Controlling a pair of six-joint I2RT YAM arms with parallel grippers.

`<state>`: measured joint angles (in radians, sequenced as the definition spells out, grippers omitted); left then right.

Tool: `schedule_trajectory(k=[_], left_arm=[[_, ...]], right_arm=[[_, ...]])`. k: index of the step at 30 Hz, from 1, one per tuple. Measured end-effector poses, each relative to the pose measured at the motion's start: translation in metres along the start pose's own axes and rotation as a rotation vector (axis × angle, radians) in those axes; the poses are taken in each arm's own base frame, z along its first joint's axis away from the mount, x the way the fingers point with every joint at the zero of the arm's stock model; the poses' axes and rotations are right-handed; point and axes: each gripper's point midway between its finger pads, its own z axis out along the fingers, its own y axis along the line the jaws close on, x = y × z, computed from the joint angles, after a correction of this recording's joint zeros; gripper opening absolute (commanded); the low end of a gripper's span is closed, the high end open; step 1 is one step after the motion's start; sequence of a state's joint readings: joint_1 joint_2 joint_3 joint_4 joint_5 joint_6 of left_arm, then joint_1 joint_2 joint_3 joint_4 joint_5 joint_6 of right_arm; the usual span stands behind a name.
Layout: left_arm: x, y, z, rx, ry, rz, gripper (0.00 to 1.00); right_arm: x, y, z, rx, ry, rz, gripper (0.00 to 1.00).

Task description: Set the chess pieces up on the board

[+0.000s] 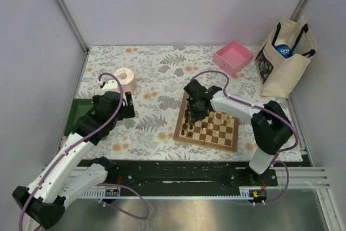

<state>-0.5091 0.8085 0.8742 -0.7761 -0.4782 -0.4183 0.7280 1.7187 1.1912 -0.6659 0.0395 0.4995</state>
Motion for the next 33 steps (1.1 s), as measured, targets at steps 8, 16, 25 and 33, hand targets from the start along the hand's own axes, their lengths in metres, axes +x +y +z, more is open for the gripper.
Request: schedule_trajectory(k=[8, 16, 25, 33], left_arm=[[0.0, 0.0, 0.0, 0.0, 0.0, 0.0, 0.99], [0.0, 0.001, 0.0, -0.001, 0.001, -0.002, 0.99], [0.0, 0.0, 0.0, 0.0, 0.001, -0.002, 0.99], [0.0, 0.0, 0.0, 0.0, 0.001, -0.002, 0.99]], right_arm=[[0.002, 0.003, 0.0, -0.007, 0.004, -0.004, 0.25], [0.003, 0.005, -0.001, -0.01, 0.005, -0.005, 0.31], [0.003, 0.003, -0.001, -0.001, 0.003, -0.009, 0.39], [-0.015, 0.0, -0.009, 0.036, -0.051, -0.039, 0.4]])
